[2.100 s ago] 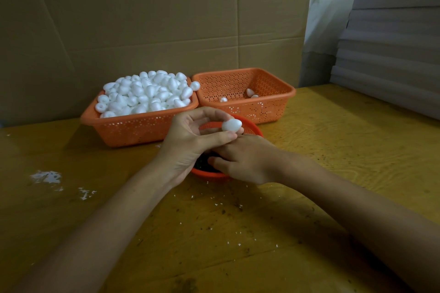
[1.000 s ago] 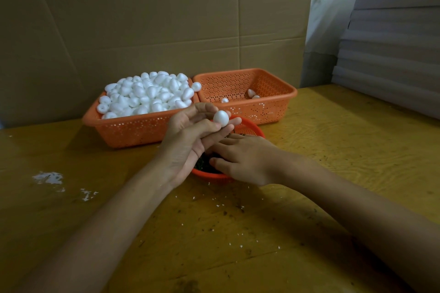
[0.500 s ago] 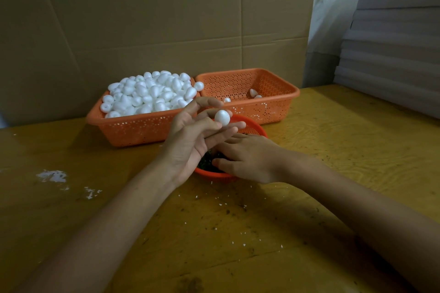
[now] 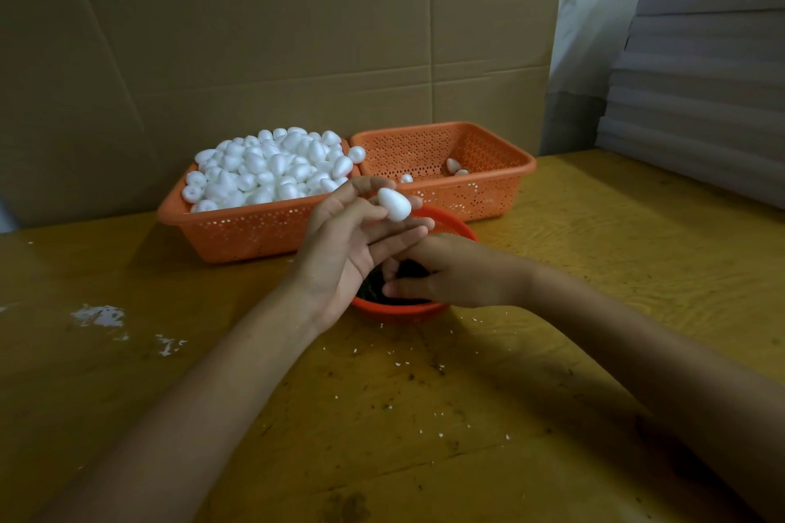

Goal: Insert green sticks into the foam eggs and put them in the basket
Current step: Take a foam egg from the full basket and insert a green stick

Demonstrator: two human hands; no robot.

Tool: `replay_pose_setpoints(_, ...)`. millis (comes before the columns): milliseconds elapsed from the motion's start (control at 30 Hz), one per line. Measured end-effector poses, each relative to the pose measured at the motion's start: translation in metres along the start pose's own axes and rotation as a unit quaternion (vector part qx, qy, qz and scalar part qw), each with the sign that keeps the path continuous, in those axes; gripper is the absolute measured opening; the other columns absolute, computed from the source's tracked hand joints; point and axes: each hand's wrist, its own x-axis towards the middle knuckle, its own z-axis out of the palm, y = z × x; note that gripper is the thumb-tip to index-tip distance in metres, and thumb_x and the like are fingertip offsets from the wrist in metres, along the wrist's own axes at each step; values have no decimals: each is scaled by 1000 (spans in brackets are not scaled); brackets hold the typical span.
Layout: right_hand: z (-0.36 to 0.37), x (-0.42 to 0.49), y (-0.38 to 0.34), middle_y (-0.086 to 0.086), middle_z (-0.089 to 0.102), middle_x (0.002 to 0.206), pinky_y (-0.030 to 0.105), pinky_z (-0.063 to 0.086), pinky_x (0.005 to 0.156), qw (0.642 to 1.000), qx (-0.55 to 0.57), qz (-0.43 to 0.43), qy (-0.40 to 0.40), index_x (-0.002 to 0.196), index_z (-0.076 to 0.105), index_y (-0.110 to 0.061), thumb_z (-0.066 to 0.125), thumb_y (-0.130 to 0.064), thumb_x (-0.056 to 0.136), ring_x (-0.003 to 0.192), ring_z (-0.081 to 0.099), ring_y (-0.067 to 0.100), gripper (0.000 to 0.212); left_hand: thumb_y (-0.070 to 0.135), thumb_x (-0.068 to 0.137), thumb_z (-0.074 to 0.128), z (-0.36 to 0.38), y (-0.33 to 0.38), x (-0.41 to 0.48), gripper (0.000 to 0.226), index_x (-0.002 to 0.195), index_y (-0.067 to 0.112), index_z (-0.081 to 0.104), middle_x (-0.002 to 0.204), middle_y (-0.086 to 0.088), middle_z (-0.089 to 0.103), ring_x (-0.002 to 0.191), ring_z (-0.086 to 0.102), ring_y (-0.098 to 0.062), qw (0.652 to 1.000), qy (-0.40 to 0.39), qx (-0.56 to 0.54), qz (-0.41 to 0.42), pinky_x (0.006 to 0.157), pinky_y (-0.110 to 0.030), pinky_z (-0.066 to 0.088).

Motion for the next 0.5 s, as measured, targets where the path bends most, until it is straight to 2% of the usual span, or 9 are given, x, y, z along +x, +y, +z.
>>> replay_pose_setpoints(100, -2, 2, 6, -5, 68, 115, 43, 51, 101, 1000, 13, 1, 9, 117, 67, -15, 70, -21, 99, 109, 64, 15, 19, 0, 104, 43, -1, 0, 2, 20, 116, 6, 58, 99, -18, 74, 93, 75, -35, 1000, 17, -7, -1, 79, -35, 63)
replay_pose_setpoints(167, -3, 2, 9, -9, 68, 115, 34, 51, 103, 999, 31, -6, 21, 118, 68, -14, 71, -15, 97, 111, 63, 9, 21, 3, 105, 42, -2, 0, 2, 21, 120, 6, 57, 98, -17, 74, 90, 75, -34, 1000, 22, -16, -6, 76, -35, 63)
replay_pose_setpoints(267, -4, 2, 11, -13, 68, 108, 14, 49, 95, 998, 47, -17, 46, 115, 70, -11, 74, -8, 94, 103, 63, -4, 22, 2, 104, 40, -2, 0, 3, 24, 122, 6, 56, 97, -17, 73, 86, 74, -33, 999, 23, -23, -11, 74, -35, 63)
replay_pose_setpoints(300, -4, 2, 12, -15, 68, 106, 12, 49, 93, 997, 51, -18, 55, 114, 70, -11, 75, -7, 93, 100, 63, -6, 22, 2, 104, 39, -3, 0, 3, 24, 122, 6, 56, 97, -17, 73, 86, 74, -33, 999, 24, -25, -12, 74, -35, 63)
replay_pose_setpoints(367, -5, 3, 14, -14, 70, 103, 12, 50, 92, 995, 53, -20, 78, 112, 70, -10, 78, -7, 90, 98, 65, -6, 24, 2, 104, 40, -3, 0, 3, 24, 122, 7, 55, 98, -17, 73, 84, 74, -32, 999, 28, -30, -14, 73, -35, 62)
replay_pose_setpoints(500, -4, 3, 16, -6, 75, 102, 23, 55, 94, 993, 31, -29, 114, 108, 72, -12, 82, -7, 87, 99, 70, 3, 24, 7, 106, 44, -5, -1, 5, 28, 131, 9, 56, 100, -14, 73, 83, 73, -28, 999, 41, -32, -7, 72, -34, 61)
